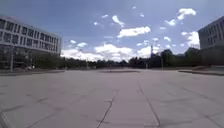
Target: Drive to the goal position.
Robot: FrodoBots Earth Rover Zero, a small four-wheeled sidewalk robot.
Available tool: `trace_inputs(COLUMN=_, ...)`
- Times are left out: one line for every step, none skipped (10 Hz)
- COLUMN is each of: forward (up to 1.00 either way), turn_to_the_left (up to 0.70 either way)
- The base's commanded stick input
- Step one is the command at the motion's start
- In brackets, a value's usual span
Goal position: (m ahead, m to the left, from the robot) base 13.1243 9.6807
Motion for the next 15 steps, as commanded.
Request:
trace_inputs(forward=0.7, turn_to_the_left=0.0)
trace_inputs(forward=0.7, turn_to_the_left=0.0)
trace_inputs(forward=0.7, turn_to_the_left=0.0)
trace_inputs(forward=0.7, turn_to_the_left=0.0)
trace_inputs(forward=0.7, turn_to_the_left=0.0)
trace_inputs(forward=0.7, turn_to_the_left=0.0)
trace_inputs(forward=0.7, turn_to_the_left=0.0)
trace_inputs(forward=0.7, turn_to_the_left=0.0)
trace_inputs(forward=0.7, turn_to_the_left=0.0)
trace_inputs(forward=0.7, turn_to_the_left=0.0)
trace_inputs(forward=0.7, turn_to_the_left=0.0)
trace_inputs(forward=0.7, turn_to_the_left=0.0)
trace_inputs(forward=0.7, turn_to_the_left=0.0)
trace_inputs(forward=0.7, turn_to_the_left=0.0)
trace_inputs(forward=0.7, turn_to_the_left=0.0)
